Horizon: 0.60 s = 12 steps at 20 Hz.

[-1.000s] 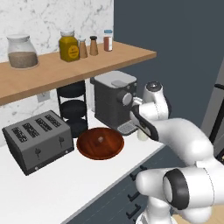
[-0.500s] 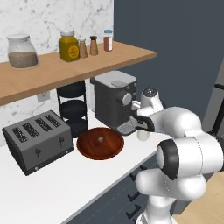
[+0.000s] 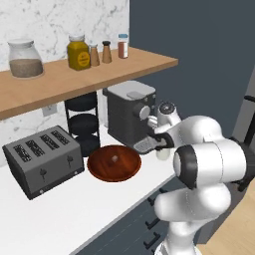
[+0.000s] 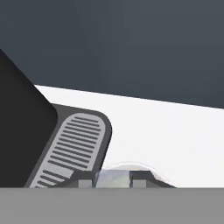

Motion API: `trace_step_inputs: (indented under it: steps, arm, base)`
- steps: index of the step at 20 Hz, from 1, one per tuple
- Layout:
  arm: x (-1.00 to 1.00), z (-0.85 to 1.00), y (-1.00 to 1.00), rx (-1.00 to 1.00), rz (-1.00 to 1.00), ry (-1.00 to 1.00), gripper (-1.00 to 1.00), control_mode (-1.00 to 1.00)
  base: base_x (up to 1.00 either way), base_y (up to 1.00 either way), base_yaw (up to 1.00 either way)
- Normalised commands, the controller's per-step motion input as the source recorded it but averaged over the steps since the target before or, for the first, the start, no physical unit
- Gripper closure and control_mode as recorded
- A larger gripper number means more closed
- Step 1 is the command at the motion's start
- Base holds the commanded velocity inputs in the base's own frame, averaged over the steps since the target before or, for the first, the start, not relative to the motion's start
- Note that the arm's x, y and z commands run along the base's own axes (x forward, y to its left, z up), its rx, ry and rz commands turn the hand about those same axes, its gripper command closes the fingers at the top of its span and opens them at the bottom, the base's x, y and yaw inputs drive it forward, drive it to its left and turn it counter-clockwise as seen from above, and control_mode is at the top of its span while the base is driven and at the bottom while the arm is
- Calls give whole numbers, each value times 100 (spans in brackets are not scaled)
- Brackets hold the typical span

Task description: Grab a lemon wedge from the fridge and one ice cube from the ice bowl, and put them in the glass of lemonade.

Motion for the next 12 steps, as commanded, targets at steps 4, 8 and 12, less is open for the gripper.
trace_step_inputs:
  steps: [4, 8, 12]
  arm:
    - [26, -27, 0, -4, 0, -4, 100, -100]
    - [17, -24, 0, -4, 0, -2, 100, -100]
    - [-19, -6, 0, -5, 0, -6, 100, -100]
  base:
    - [0, 0, 0]
    - [0, 0, 0]
    - [0, 0, 0]
